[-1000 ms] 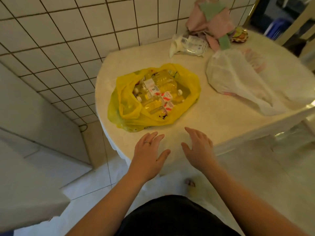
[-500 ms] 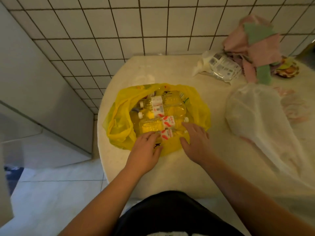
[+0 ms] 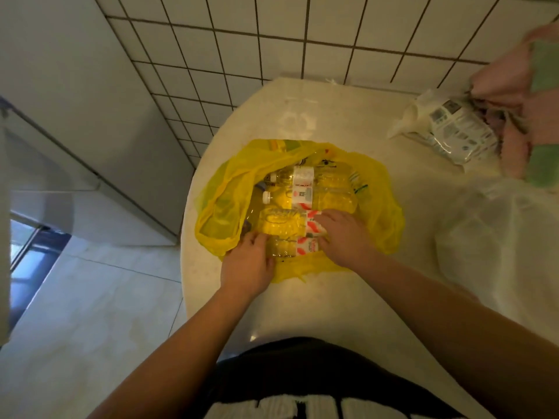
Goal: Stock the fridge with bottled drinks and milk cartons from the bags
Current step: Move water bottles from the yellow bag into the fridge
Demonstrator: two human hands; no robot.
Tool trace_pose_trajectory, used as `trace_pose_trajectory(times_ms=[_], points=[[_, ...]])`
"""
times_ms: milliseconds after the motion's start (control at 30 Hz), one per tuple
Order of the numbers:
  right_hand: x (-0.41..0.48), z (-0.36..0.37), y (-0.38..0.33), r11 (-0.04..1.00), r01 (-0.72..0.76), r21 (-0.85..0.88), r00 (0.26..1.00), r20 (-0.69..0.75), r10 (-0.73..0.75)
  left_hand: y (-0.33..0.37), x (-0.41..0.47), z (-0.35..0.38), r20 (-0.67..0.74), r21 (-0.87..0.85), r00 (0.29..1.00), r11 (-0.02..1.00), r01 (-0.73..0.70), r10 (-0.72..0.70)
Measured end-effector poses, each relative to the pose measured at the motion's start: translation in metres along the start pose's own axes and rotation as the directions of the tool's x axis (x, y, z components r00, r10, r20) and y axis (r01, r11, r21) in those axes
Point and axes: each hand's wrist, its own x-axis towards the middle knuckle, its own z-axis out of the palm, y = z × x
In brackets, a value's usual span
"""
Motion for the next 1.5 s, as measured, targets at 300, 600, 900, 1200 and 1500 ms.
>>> trace_pose_trajectory(times_ms=[300, 600, 900, 1200, 1500], points=[[0.039, -0.01, 0.004, 0.999, -0.001, 0.045, 0.968, 0.25, -0.01, -0.008, 0.021, 0.015, 0.115, 0.059, 0.987, 0.992, 0.109, -0.115], [0.044, -0.003, 0.005, 0.994, 0.013, -0.113, 0.96, 0.28, 0.02, -0.012, 0.03, 0.017, 0.278, 0.082, 0.957, 0.995, 0.057, -0.078], [0.015, -0.053, 0.0, 0.996, -0.025, 0.091, 0.988, 0.152, 0.011, -0.015, 0.024, -0.006, 0.259, -0.362, 0.965, 0.931, 0.051, 0.047], [-0.032, -0.074, 0.006, 0.403, -0.382, 0.832, 0.899, 0.232, 0.371, 0.013, -0.007, -0.038, 0.112, -0.584, 0.993, 0.805, 0.104, -0.047], [-0.079, -0.089, 0.026, -0.17, -0.082, 0.982, 0.921, 0.14, 0.364, 0.028, -0.02, -0.073, 0.183, -0.924, 0.904, 0.245, 0.293, -0.387]])
